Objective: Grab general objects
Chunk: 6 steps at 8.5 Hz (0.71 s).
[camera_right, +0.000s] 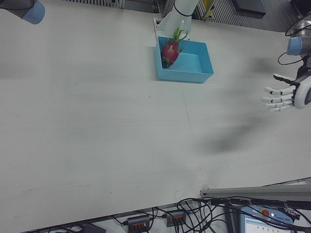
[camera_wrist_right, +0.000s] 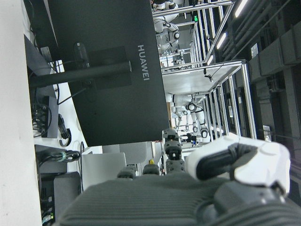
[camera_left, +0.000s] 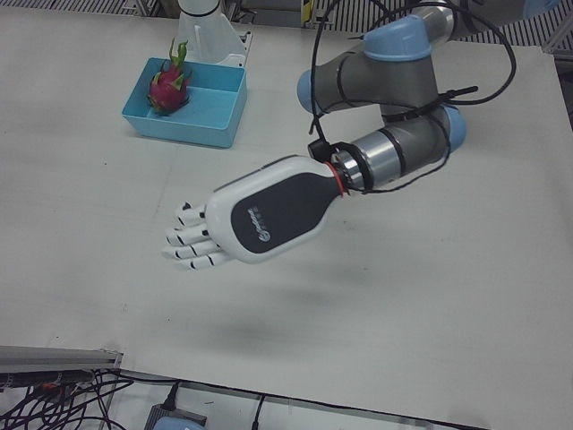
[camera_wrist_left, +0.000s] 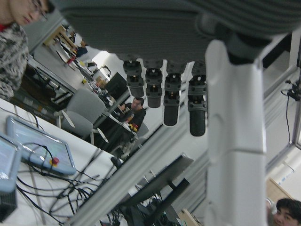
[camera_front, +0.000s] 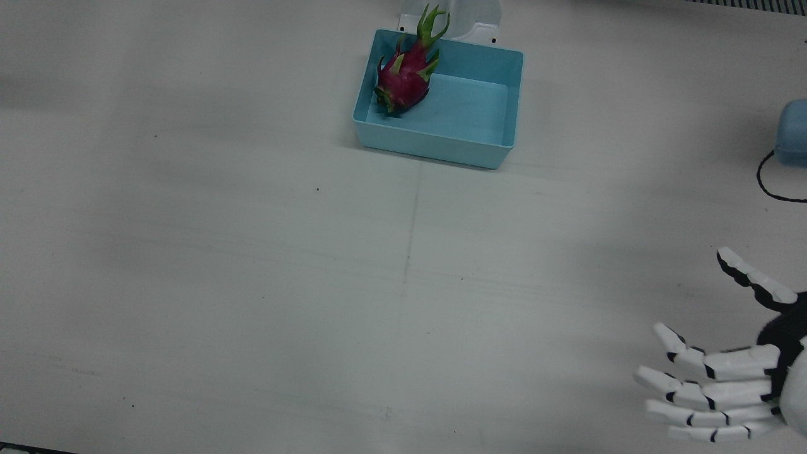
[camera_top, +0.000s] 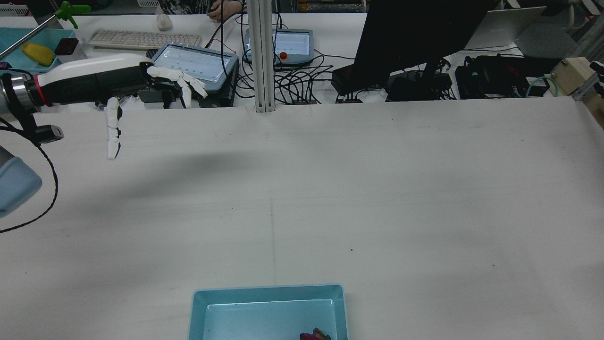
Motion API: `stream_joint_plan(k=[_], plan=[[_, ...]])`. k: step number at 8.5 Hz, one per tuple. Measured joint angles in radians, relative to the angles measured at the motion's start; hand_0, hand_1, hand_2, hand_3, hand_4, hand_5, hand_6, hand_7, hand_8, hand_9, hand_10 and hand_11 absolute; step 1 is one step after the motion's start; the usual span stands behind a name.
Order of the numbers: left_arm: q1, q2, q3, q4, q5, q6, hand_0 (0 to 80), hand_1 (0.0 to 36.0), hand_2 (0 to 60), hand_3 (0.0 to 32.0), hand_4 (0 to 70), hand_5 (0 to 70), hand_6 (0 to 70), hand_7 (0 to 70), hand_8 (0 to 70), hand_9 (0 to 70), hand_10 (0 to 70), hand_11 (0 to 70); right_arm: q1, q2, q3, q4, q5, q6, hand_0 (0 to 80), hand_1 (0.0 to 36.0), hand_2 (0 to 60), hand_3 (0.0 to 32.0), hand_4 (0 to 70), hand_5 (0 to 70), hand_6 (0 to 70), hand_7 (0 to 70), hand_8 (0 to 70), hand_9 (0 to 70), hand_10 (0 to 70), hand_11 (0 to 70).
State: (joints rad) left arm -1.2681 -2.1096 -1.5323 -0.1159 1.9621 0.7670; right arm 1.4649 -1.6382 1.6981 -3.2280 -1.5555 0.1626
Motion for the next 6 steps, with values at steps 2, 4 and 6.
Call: stream_joint_plan(k=[2, 4, 6], plan=[[-0.111, 0.057, 0.193, -0.176, -0.129, -0.032, 54.1, 35.9, 60.0, 0.0, 20.7, 43.7, 29.8, 34.5, 21.0, 19.8, 10.4, 17.5, 0.000, 0.000, -0.001, 0.000, 0.000, 0.000, 0.0, 0.0, 0.0, 0.0, 0.0, 0.0, 0.0, 0.0, 0.0, 0.0, 0.0, 0.0], [-0.142, 0.180, 0.263, -0.294, -0.309, -0.032, 52.1, 33.7, 60.0, 0.0, 19.2, 43.0, 29.9, 34.7, 20.0, 19.2, 10.1, 16.9, 0.000, 0.000, -0.001, 0.001, 0.000, 0.000, 0.0, 0.0, 0.0, 0.0, 0.0, 0.0, 0.0, 0.0, 0.0, 0.0, 0.0, 0.0], [-0.146, 0.251, 0.289, -0.333, -0.400, -0.013, 50.8, 31.1, 60.0, 0.0, 17.5, 42.2, 29.5, 34.0, 19.1, 18.8, 10.2, 16.7, 0.000, 0.000, -0.004, 0.003, 0.000, 0.000, 0.0, 0.0, 0.0, 0.0, 0.0, 0.0, 0.0, 0.0, 0.0, 0.0, 0.0, 0.0]])
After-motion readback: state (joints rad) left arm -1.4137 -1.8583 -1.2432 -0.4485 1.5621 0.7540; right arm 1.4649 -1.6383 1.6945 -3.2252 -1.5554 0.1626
